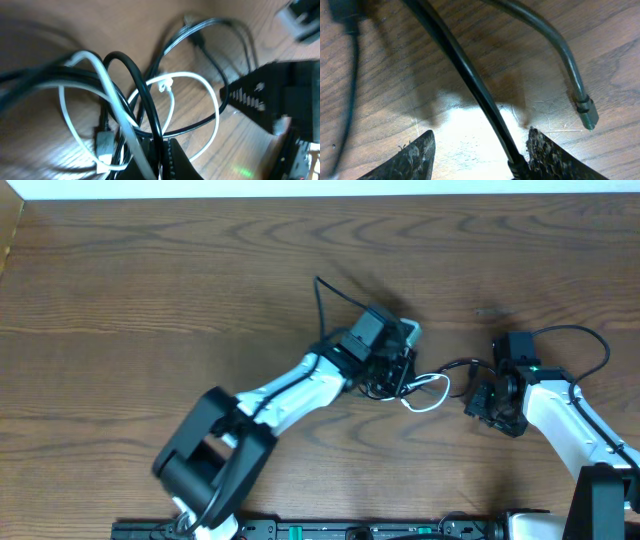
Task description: Untangle cables
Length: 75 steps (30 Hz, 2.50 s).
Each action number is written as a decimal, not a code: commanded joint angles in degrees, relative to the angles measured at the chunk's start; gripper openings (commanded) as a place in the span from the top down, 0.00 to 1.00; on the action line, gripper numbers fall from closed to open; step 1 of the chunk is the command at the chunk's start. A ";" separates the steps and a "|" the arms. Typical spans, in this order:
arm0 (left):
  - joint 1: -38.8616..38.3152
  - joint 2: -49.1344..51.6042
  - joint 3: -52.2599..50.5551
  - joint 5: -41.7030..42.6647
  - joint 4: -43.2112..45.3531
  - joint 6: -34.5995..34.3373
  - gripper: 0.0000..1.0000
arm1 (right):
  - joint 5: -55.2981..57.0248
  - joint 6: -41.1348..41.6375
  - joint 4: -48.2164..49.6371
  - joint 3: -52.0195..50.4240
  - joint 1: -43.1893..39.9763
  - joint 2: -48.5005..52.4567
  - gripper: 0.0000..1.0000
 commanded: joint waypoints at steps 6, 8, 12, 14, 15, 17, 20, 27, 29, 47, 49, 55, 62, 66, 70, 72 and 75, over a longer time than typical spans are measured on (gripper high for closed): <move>8.48 -15.89 -0.07 -0.48 -9.70 0.13 0.93 | 0.15 -0.72 0.00 -0.15 -0.04 -0.37 0.45; 10.80 -18.97 -0.07 -0.48 -11.56 0.13 0.92 | 0.15 -0.72 0.00 -0.15 -0.04 -0.37 0.45; 15.45 -24.26 -0.07 1.05 -12.87 0.09 0.92 | 0.37 -0.72 -0.02 -0.15 -0.04 -0.37 0.46; 17.79 -26.49 -0.07 4.52 -12.55 0.09 0.92 | 0.35 -0.72 -0.07 -0.15 -0.04 -0.37 0.46; 19.04 -27.63 -0.07 6.80 -12.31 0.09 0.92 | 0.35 -0.72 -0.07 -0.17 -0.04 -0.37 0.46; 20.96 -29.11 -0.07 10.82 -12.09 0.09 0.92 | 0.35 -0.70 0.00 -0.17 -0.04 -0.37 0.46; 22.56 -30.10 -0.07 15.74 -12.41 0.13 0.92 | 0.09 -0.72 0.04 -0.15 -0.04 -0.37 0.44; 21.79 -27.78 -0.09 18.45 -15.50 1.86 0.93 | -19.93 -19.37 5.49 0.09 -0.04 -0.39 0.36; 20.92 -26.32 -0.09 18.51 -16.55 2.10 0.92 | -25.44 -22.29 6.80 0.79 -0.04 -0.44 0.35; 16.00 -17.51 -0.09 42.82 -15.30 6.84 0.92 | -56.19 -29.68 13.16 6.78 0.11 -8.37 0.25; 15.72 -17.51 -0.09 44.28 -14.43 6.82 0.92 | -56.70 -29.66 13.05 6.78 0.76 -8.35 0.26; 13.53 -17.51 -0.09 45.00 -13.35 6.82 0.93 | -56.68 -29.55 15.37 6.78 4.09 -8.35 0.28; 11.02 -17.51 -0.09 44.98 -11.56 6.78 0.92 | -55.28 -28.59 18.64 6.78 6.08 -8.35 0.56; 11.04 -17.51 -0.07 44.98 -9.64 6.54 0.92 | -53.24 -28.59 18.25 6.75 7.93 -8.31 0.82; 11.04 -17.51 -0.07 44.98 -9.05 6.54 0.92 | -47.36 -27.54 16.04 6.75 8.22 -8.31 0.96; 11.04 -17.51 -0.07 44.98 -9.07 6.56 0.93 | -47.23 -27.26 15.30 6.75 8.24 -8.31 0.92; 11.04 -17.51 -0.07 44.92 -9.05 6.56 0.93 | -47.34 -27.30 15.23 6.75 8.63 -8.31 0.96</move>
